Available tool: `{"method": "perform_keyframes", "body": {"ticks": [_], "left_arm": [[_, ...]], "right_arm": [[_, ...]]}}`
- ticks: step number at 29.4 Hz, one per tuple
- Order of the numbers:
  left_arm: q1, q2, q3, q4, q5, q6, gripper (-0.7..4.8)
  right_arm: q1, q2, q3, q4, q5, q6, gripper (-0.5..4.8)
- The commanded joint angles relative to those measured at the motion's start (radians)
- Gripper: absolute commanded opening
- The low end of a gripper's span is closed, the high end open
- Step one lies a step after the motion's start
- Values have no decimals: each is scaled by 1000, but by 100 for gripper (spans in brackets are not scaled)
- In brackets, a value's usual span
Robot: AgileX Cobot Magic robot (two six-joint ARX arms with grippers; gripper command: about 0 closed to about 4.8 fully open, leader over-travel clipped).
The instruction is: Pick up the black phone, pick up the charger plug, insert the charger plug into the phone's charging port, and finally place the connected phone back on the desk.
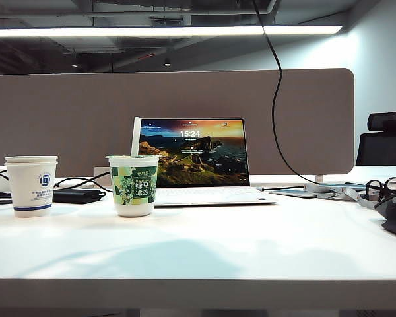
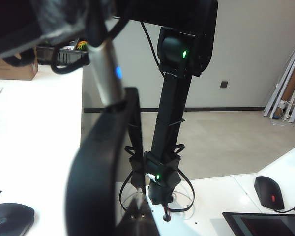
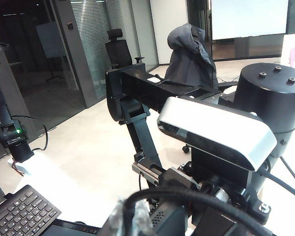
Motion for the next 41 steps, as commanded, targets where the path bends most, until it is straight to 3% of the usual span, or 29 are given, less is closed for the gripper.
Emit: {"method": "perform_keyframes", "body": {"ticks": [1,14,16,18,19,30,41], "left_arm": [[-1,-5,8,58,-8,-4,-6],[-1,-5,8,64,-7,-3,-6],[-1,-5,8,63,-7,-3,-6],[-1,-5,8,64,-7,-3,-6],[-1,-5,8,63,-8,-3,-6],[-1,-5,8,64,-22,-2,-6],[-1,-5,8,72,-290,42,-6]], "right_arm": [[2,-3,2,-19,-2,-17,-6],[-3,-3,2,-74,27,-50,0],[-13,-8,2,-73,28,-48,67],[-29,-13,3,-64,32,-24,188],[-31,-15,3,-62,37,-13,219],[-86,-50,3,-50,52,-1,221],[-154,-81,3,-53,89,44,221]]}}
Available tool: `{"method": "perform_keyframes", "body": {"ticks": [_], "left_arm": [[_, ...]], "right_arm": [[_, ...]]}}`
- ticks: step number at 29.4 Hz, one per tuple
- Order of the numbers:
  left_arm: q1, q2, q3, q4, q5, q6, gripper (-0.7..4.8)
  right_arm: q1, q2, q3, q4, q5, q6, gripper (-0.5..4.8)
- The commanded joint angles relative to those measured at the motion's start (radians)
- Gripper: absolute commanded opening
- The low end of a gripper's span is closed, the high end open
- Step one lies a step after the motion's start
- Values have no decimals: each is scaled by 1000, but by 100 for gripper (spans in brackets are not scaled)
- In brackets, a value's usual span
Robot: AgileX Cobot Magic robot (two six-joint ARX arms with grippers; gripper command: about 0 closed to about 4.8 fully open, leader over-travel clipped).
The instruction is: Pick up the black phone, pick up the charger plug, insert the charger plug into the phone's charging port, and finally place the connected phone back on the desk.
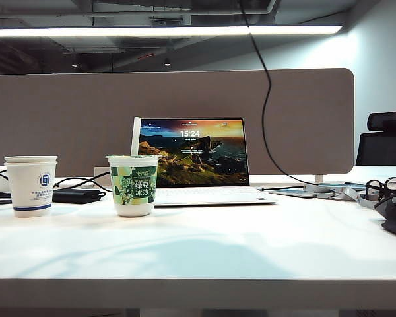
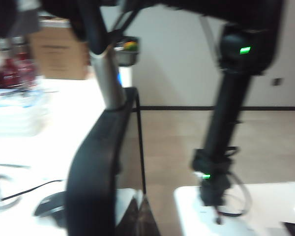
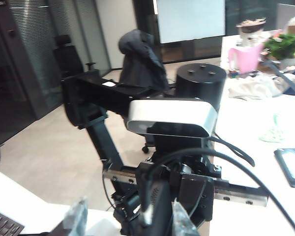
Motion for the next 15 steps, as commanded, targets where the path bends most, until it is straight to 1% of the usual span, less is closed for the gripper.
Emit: {"method": "perform_keyframes", "body": {"ticks": [1,3,5,7,9,10,11,13,14,15], "left_arm": [[-1,-5,8,36,-103,9,-6],[-2,-5,8,36,-166,9,-6],[-3,-2,8,36,-249,7,-6],[-3,4,8,36,-322,2,-6],[-3,13,8,41,-352,-13,-6],[-3,21,8,48,-357,-19,-6],[-3,29,8,56,-356,-22,-6],[-3,49,8,75,-357,-42,-6],[-4,62,8,87,-356,-54,-6],[-8,71,8,96,-357,-69,-6]], "right_arm": [[-11,-12,4,7,18,29,221],[-24,-14,4,2,21,30,220],[-33,-17,4,-4,21,31,220],[-40,-18,4,-6,21,33,210],[-55,-19,4,-6,21,33,205],[-63,-20,4,-5,21,33,191],[-71,-21,4,-5,21,33,134],[-82,-25,4,-5,25,31,-18],[-87,-29,4,-5,50,29,-2],[-91,-34,4,-5,80,24,-2]]}}
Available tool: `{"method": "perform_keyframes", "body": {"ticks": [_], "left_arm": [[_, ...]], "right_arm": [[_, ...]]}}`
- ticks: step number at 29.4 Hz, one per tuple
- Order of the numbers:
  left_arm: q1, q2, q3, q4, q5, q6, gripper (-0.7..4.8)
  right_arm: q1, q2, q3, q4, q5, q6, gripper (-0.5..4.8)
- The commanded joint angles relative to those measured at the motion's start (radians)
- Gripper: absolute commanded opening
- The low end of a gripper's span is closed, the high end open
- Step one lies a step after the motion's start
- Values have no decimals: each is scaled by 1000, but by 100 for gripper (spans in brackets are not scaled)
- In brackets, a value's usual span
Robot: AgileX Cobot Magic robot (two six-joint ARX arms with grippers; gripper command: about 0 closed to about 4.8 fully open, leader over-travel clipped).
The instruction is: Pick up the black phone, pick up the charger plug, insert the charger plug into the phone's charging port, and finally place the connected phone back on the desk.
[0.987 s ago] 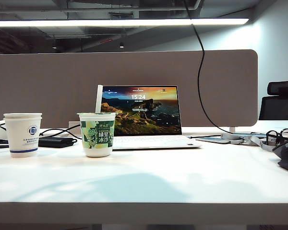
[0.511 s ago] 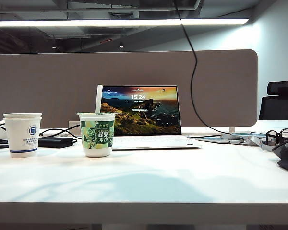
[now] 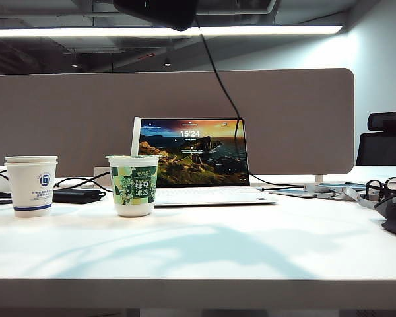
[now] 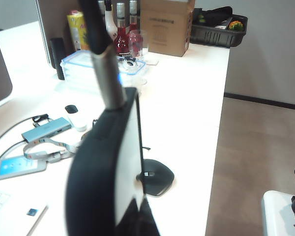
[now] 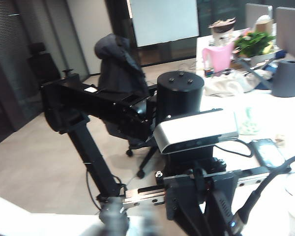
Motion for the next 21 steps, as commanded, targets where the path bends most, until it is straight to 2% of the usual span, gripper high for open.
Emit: {"method": "perform_keyframes", "body": {"ticks": [1,4,6,8,11,13,15,18,19,21], "left_arm": [[-19,37,8,95,-1,-54,-6],[-59,101,8,148,-60,-129,-6],[-86,153,8,182,-63,-143,-6],[-105,216,8,213,-63,-143,-6],[-126,309,8,245,-64,-151,-6],[-133,374,8,277,-64,-186,-6],[-138,433,8,318,-68,-229,-6],[-163,494,8,354,-167,-243,-6],[-169,506,8,360,-196,-245,-6],[-184,543,8,375,-220,-250,-6]], "right_arm": [[-15,-26,5,7,98,-14,-2],[-56,-51,5,5,270,-29,-2],[-69,-62,5,0,372,-30,-1],[-89,-72,5,-2,422,-30,-2],[-92,-84,5,-2,435,-29,-2],[-92,-90,5,-6,446,-30,-2],[-92,-101,5,-26,525,-30,-2],[-92,-138,5,-98,750,-34,-2],[-92,-146,5,-108,794,-34,-1],[-92,-155,5,-114,818,-34,-2]]}}
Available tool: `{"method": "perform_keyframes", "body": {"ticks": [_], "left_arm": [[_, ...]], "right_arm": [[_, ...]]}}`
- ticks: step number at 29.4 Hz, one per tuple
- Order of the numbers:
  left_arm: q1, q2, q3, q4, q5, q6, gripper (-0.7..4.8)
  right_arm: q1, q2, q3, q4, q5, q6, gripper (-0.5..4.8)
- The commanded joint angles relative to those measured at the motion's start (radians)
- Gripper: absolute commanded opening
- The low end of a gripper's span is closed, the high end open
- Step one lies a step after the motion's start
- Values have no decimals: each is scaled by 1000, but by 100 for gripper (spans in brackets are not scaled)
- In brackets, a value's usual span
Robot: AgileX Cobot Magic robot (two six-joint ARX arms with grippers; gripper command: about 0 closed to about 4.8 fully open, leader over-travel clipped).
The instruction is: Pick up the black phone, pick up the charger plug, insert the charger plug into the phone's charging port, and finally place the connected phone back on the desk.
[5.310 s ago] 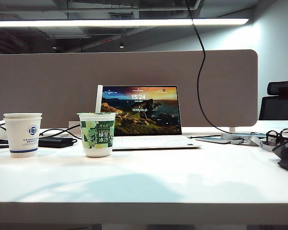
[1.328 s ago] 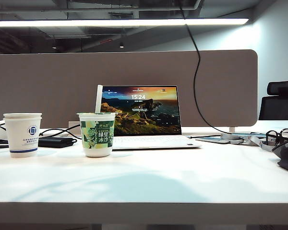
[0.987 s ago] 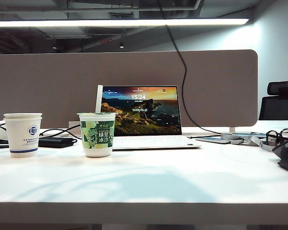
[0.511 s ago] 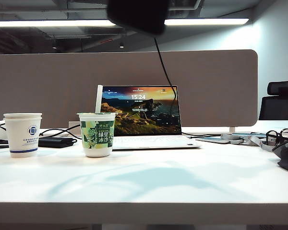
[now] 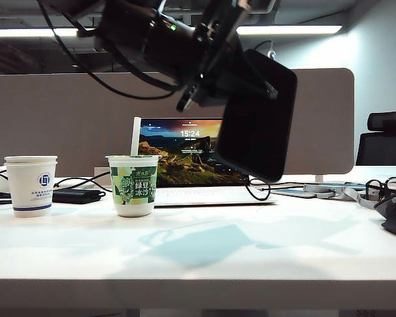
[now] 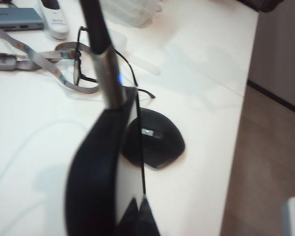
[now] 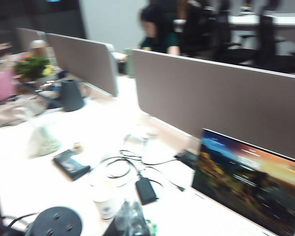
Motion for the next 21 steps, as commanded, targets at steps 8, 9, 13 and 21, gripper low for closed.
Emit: {"method": "perform_keyframes", "body": {"ticks": [8,9,13,21], "left_arm": [[-36,172,8,168,-80,-78,-6],[-36,189,8,174,-92,-93,-6],[-36,250,8,212,-95,-116,-6],[-34,287,9,227,-169,-110,175]], "right_arm": [[3,-16,3,-78,37,-3,-1],[3,-17,3,-80,37,-3,-2],[3,-20,3,-96,37,-3,-1],[3,-21,3,-119,37,-3,-1]]}}
